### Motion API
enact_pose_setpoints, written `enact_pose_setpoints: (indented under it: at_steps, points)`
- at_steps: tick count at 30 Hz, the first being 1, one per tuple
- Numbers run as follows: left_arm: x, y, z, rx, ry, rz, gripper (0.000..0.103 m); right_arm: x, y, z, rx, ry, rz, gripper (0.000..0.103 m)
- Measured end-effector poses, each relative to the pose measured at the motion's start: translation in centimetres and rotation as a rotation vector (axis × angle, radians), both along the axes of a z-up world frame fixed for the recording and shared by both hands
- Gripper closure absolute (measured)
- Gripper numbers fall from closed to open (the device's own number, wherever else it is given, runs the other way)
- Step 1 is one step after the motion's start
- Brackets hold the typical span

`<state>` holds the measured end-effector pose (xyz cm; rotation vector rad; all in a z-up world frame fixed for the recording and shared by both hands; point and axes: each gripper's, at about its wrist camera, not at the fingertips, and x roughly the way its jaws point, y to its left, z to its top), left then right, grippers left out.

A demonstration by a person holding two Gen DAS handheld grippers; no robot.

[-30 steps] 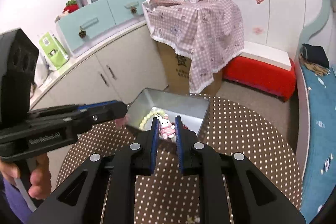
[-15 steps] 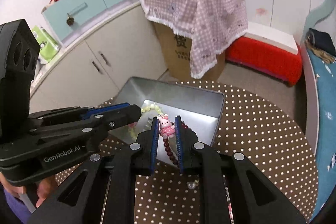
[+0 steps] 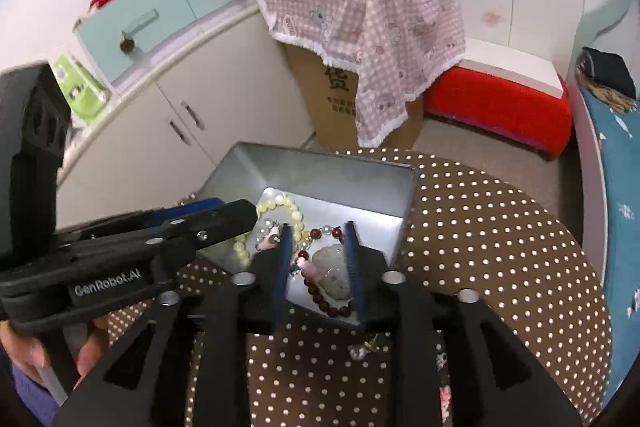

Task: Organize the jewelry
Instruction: 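Carry both charms over the grey box and open both grippers, then grasp a small pendant with the left gripper while the right grasps a pink charm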

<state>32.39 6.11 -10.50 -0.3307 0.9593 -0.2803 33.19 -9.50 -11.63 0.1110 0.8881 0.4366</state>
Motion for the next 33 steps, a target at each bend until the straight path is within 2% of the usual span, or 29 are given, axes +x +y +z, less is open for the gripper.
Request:
enact_pose_setpoints:
  at_steps: [1,3,8,13,18,22,25,28,33]
  points:
    - [-0.3,0.2,0.3,-0.012,-0.007,0.010,0.057,-0.4,-0.4,0.5,0.002,-0.014,-0.011,0.053]
    - [-1.3,0.4,1.2,-0.005,-0.035,0.041,0.055,-1.3,-1.3,1.5,0.008,-0.039,-0.020,0.053]
    - [-3.9,-0.5,3.2,0.002,-0.099,0.041,0.055,-3.8,-4.5,3.7,0.024,-0.087,-0.064,0.053]
    - [-6.6,-2.1,3.7,0.037,-0.124,0.035,0.055,-6.3,-6.7,4.1,-0.001,-0.110,-0.097,0.053]
    - [-8.6,-3.9,3.3,0.060,-0.129,0.020,0.055,-8.4,-8.9,3.1,-0.009,-0.089,-0.117,0.053]
    - [-9.9,-5.7,2.0,0.061,-0.107,-0.016,0.055,-9.6,-10.2,1.8,-0.010,-0.069,-0.127,0.053]
    - [-10.9,-7.5,0.7,0.090,-0.096,-0.053,0.055,-10.4,-11.1,0.5,-0.008,-0.048,-0.139,0.053]
    - [-12.0,-9.4,-0.5,0.102,-0.081,-0.101,0.055,-11.2,-12.0,-0.8,-0.037,-0.036,-0.156,0.053]
    - [-13.7,-13.5,-2.8,0.179,-0.069,-0.214,0.056,-12.2,-13.5,-2.7,-0.041,-0.008,-0.176,0.053]
